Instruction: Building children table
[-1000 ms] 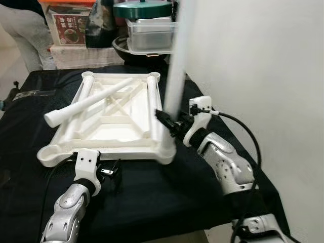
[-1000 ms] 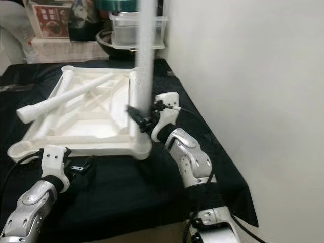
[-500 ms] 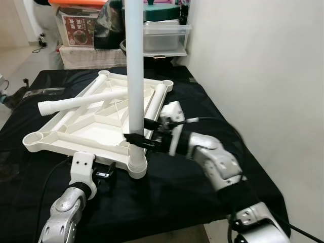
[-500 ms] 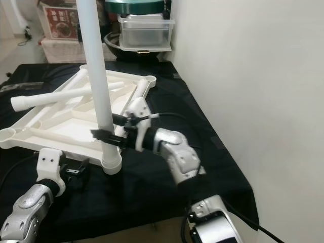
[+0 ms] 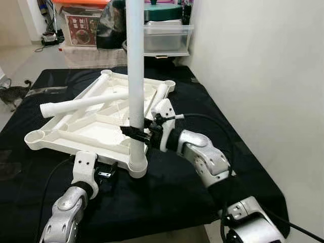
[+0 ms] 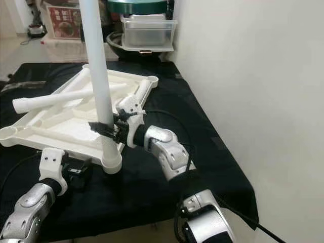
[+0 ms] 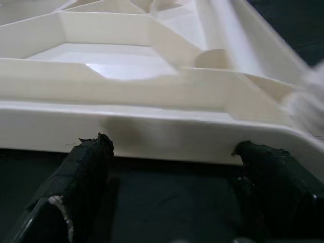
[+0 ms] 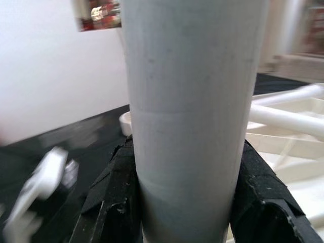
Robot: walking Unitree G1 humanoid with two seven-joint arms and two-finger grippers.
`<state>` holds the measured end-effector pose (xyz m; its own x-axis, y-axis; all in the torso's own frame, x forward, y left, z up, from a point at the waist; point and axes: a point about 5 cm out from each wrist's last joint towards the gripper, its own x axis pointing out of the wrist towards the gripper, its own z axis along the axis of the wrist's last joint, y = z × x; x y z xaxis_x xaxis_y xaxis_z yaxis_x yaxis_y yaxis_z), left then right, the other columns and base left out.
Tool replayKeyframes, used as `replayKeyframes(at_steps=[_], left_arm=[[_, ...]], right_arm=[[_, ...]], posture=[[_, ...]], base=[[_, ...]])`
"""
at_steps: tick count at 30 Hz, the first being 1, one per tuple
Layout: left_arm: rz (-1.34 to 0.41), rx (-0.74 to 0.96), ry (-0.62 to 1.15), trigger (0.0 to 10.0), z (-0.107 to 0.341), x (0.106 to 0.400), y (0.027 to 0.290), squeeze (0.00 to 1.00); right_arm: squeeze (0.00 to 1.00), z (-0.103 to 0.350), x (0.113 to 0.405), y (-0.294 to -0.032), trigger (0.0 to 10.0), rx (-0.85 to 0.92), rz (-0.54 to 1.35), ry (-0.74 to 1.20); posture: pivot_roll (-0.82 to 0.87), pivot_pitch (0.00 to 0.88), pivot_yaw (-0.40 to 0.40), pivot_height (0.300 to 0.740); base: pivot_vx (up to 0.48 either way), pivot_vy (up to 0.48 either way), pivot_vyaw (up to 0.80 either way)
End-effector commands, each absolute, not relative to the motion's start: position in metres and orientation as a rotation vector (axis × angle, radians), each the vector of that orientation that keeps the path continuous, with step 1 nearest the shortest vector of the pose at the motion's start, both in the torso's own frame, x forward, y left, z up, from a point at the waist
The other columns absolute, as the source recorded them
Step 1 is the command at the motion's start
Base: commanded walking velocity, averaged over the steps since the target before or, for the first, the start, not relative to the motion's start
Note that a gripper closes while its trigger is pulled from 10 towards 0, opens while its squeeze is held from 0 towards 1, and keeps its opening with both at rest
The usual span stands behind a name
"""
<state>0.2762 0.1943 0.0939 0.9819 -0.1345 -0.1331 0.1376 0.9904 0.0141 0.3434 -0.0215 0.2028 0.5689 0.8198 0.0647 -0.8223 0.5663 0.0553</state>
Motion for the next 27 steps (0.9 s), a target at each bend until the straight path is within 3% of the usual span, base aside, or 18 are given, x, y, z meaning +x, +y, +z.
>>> replayKeyframes(at_steps=[1, 2, 3, 5, 7, 10, 16, 17, 19, 21, 22, 23, 27], left_arm=[[-0.148, 0.022, 0.151, 10.0, 0.089, 0.274, 0.192, 0.00], [-0.148, 0.022, 0.151, 10.0, 0.089, 0.274, 0.192, 0.00], [-0.147, 0.021, 0.155, 10.0, 0.088, 0.272, 0.192, 0.00], [-0.146, 0.019, 0.157, 10.0, 0.087, 0.271, 0.192, 0.00], [-0.146, 0.019, 0.157, 10.0, 0.087, 0.271, 0.192, 0.00], [-0.150, 0.019, 0.165, 10.0, 0.085, 0.270, 0.191, 0.00], [-0.157, 0.019, 0.167, 10.0, 0.086, 0.272, 0.191, 0.00], [-0.163, 0.019, 0.168, 10.0, 0.086, 0.274, 0.190, 0.00], [-0.163, 0.019, 0.168, 10.0, 0.086, 0.274, 0.190, 0.00], [-0.172, 0.020, 0.170, 10.0, 0.085, 0.275, 0.188, 0.00], [-0.172, 0.020, 0.170, 10.0, 0.085, 0.275, 0.188, 0.00], [-0.174, 0.020, 0.172, 10.0, 0.085, 0.276, 0.188, 0.00], [-0.176, 0.020, 0.171, 10.0, 0.085, 0.277, 0.188, 0.00]], right_arm=[[0.00, 0.204, 0.366, -0.052, 0.0, 0.151, 0.567, 0.001], [0.00, 0.204, 0.366, -0.052, 0.0, 0.151, 0.567, 0.001], [0.00, 0.189, 0.374, -0.078, 0.0, 0.129, 0.248, 0.076], [0.00, 0.179, 0.372, -0.102, 0.0, 0.097, 0.045, 0.096], [0.00, 0.179, 0.372, -0.102, 0.0, 0.097, 0.045, 0.096], [0.00, 0.167, 0.359, -0.127, 0.0, 0.079, -0.120, 0.114], [0.00, 0.160, 0.350, -0.140, 0.0, 0.083, -0.164, 0.166], [0.00, 0.160, 0.350, -0.137, 10.0, 0.115, -0.114, 0.184], [0.00, 0.160, 0.350, -0.137, 10.0, 0.115, -0.114, 0.184], [0.00, 0.180, 0.348, -0.122, 10.0, 0.187, 0.073, 0.088], [0.00, 0.180, 0.348, -0.122, 10.0, 0.187, 0.073, 0.088], [1.00, 0.186, 0.347, -0.118, 10.0, 0.195, 0.123, 0.053], [0.98, 0.192, 0.351, -0.115, 10.0, 0.189, 0.216, 0.037]], posture=[[0.05, 0.000, -0.080, 0.740], [0.05, 0.000, -0.080, 0.740], [0.05, 0.000, -0.080, 0.740], [0.04, 0.000, -0.076, 0.740], [0.04, 0.000, -0.076, 0.740], [0.03, 0.000, -0.063, 0.740], [0.01, 0.000, -0.047, 0.740], [0.00, 0.000, -0.040, 0.740], [0.00, 0.000, -0.040, 0.740], [-0.01, 0.000, -0.036, 0.740], [-0.01, 0.000, -0.036, 0.740], [-0.01, 0.000, -0.035, 0.740], [0.00, 0.000, -0.040, 0.740]], base=[[0.000, 0.000, 0.00], [0.000, 0.000, 0.00], [0.000, 0.000, 0.00], [0.000, 0.000, 0.00], [0.000, 0.000, 0.00], [0.000, 0.000, 0.00], [0.000, 0.000, 0.00], [0.000, 0.000, 0.00], [0.000, 0.000, 0.00], [0.000, 0.000, 0.00], [0.000, 0.000, 0.00], [0.000, 0.000, 0.00], [0.000, 0.000, 0.00]])
